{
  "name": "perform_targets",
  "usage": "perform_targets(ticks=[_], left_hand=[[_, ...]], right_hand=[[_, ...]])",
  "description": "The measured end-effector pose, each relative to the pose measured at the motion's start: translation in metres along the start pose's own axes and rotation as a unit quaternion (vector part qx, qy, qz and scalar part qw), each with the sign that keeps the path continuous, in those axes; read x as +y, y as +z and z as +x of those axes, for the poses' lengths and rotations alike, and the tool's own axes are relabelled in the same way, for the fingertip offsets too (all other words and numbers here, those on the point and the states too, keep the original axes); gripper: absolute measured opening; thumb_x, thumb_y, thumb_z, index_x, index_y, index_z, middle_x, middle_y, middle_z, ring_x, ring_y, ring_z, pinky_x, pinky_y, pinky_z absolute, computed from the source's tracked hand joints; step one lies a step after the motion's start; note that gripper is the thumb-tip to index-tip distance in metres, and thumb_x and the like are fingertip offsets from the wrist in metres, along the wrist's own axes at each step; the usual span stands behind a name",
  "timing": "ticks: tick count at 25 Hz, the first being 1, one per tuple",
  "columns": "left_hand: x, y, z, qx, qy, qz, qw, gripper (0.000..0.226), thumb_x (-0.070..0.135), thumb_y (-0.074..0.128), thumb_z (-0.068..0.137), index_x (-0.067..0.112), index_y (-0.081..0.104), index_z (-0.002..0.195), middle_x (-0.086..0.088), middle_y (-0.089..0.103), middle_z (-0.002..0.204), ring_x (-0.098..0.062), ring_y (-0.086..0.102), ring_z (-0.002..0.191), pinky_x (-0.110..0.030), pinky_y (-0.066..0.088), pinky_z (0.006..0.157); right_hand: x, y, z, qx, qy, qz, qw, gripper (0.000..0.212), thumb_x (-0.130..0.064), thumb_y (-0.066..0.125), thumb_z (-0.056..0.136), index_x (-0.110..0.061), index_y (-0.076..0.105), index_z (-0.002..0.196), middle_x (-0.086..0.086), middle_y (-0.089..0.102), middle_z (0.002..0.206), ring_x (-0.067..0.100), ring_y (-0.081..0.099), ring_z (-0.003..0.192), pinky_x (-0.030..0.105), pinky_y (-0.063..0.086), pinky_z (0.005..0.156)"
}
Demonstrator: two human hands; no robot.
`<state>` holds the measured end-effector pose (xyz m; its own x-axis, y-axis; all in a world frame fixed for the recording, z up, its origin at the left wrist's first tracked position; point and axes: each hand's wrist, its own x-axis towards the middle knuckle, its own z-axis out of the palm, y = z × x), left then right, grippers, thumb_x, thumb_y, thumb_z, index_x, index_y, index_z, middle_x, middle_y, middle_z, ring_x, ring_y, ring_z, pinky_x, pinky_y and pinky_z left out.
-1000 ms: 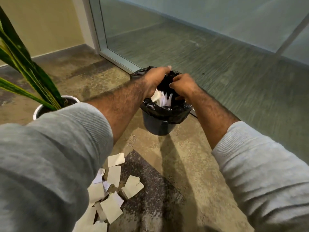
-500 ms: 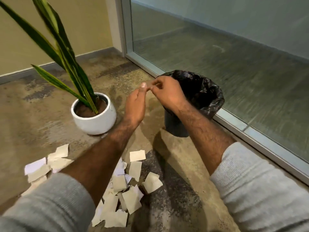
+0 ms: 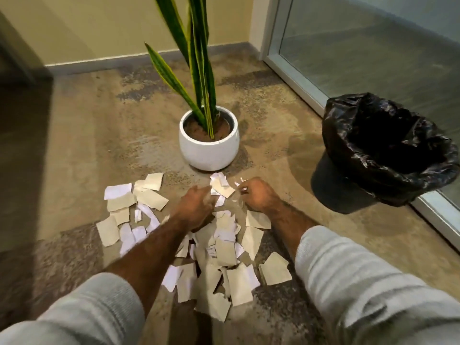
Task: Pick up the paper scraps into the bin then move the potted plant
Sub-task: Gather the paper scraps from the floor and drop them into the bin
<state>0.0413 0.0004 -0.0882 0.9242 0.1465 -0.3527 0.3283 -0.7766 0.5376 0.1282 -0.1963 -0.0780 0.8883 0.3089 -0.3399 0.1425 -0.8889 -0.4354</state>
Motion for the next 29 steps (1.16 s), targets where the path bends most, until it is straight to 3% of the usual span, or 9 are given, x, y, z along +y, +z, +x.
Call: perform_targets(ticks=[3, 6, 10, 14, 17, 20, 23, 26, 29], left_hand=[[0.004, -0.002, 0.016, 0.009, -0.019, -0.087, 0.996, 0.06, 0.025, 0.068, 0.091, 0.02, 0.047, 0.147, -0.012, 0.05, 0.15, -0.032, 0.05, 0.134, -0.047, 0.044, 0.112], [0.021, -0.005, 0.034, 0.04, -0.04, -0.118, 0.991, 0.065, 0.02, 0.075, 0.086, 0.015, 0.05, 0.145, -0.008, 0.057, 0.144, -0.032, 0.054, 0.131, -0.039, 0.044, 0.11], [0.043, 0.003, 0.043, 0.055, -0.055, -0.154, 0.985, 0.049, 0.019, 0.074, 0.084, 0.01, 0.061, 0.13, -0.013, 0.067, 0.128, -0.033, 0.062, 0.119, -0.045, 0.049, 0.103], [0.048, 0.008, 0.037, 0.015, -0.041, -0.144, 0.989, 0.046, 0.002, 0.062, 0.087, 0.007, 0.06, 0.133, -0.016, 0.065, 0.131, -0.033, 0.062, 0.119, -0.047, 0.051, 0.103], [0.038, 0.012, 0.023, -0.049, -0.042, -0.14, 0.988, 0.028, -0.008, 0.058, 0.088, 0.009, 0.071, 0.105, -0.011, 0.074, 0.103, -0.029, 0.07, 0.095, -0.04, 0.06, 0.083], [0.026, 0.015, 0.009, -0.035, -0.015, -0.088, 0.995, 0.035, 0.002, 0.059, 0.092, 0.012, 0.07, 0.123, -0.005, 0.069, 0.125, -0.021, 0.064, 0.111, -0.035, 0.054, 0.095], [0.019, 0.016, 0.003, 0.051, -0.022, -0.049, 0.997, 0.041, 0.009, 0.059, 0.093, 0.016, 0.064, 0.133, -0.008, 0.061, 0.138, -0.027, 0.06, 0.123, -0.042, 0.051, 0.104], [0.02, 0.026, -0.005, 0.018, -0.015, -0.047, 0.999, 0.044, 0.016, 0.062, 0.094, 0.019, 0.059, 0.138, -0.009, 0.056, 0.14, -0.028, 0.058, 0.123, -0.04, 0.051, 0.102], [0.02, 0.029, -0.009, -0.002, 0.004, -0.028, 1.0, 0.045, 0.02, 0.062, 0.095, 0.02, 0.057, 0.139, -0.01, 0.055, 0.139, -0.027, 0.056, 0.124, -0.038, 0.049, 0.102]], right_hand=[[0.003, 0.019, 0.015, 0.047, 0.011, -0.007, 0.999, 0.048, -0.017, 0.06, 0.088, -0.031, 0.058, 0.134, 0.013, 0.056, 0.13, 0.034, 0.054, 0.119, 0.037, 0.049, 0.097], [0.001, 0.025, 0.028, 0.027, 0.004, -0.032, 0.999, 0.058, -0.023, 0.062, 0.087, -0.038, 0.05, 0.141, 0.011, 0.049, 0.143, 0.034, 0.044, 0.13, 0.042, 0.042, 0.104], [-0.016, 0.032, 0.025, -0.022, -0.09, 0.012, 0.996, 0.047, -0.018, 0.063, 0.09, -0.024, 0.06, 0.137, 0.013, 0.05, 0.145, 0.034, 0.042, 0.135, 0.039, 0.036, 0.111], [-0.026, 0.028, 0.002, -0.041, -0.149, 0.024, 0.988, 0.039, -0.004, 0.06, 0.086, -0.01, 0.066, 0.124, 0.017, 0.064, 0.12, 0.035, 0.059, 0.112, 0.038, 0.05, 0.09], [-0.019, 0.018, -0.014, -0.06, -0.135, 0.085, 0.985, 0.04, -0.004, 0.06, 0.086, -0.018, 0.071, 0.121, 0.007, 0.073, 0.112, 0.02, 0.07, 0.092, 0.037, 0.058, 0.079], [-0.003, 0.002, -0.009, 0.043, -0.076, 0.138, 0.987, 0.027, -0.008, 0.059, 0.089, -0.023, 0.078, 0.101, -0.009, 0.073, 0.091, -0.002, 0.06, 0.061, 0.026, 0.05, 0.064], [0.008, -0.012, 0.001, 0.067, -0.012, 0.057, 0.996, 0.035, -0.009, 0.059, 0.091, -0.031, 0.073, 0.113, -0.004, 0.072, 0.109, 0.015, 0.067, 0.082, 0.028, 0.052, 0.07], [0.007, -0.007, 0.013, -0.025, -0.073, -0.049, 0.996, 0.044, 0.0, 0.057, 0.091, -0.022, 0.071, 0.126, 0.007, 0.066, 0.13, 0.028, 0.064, 0.115, 0.035, 0.053, 0.098], [-0.004, 0.011, 0.013, -0.02, -0.074, -0.106, 0.991, 0.034, 0.005, 0.05, 0.09, -0.008, 0.069, 0.115, 0.011, 0.058, 0.125, 0.032, 0.058, 0.118, 0.041, 0.051, 0.099]])
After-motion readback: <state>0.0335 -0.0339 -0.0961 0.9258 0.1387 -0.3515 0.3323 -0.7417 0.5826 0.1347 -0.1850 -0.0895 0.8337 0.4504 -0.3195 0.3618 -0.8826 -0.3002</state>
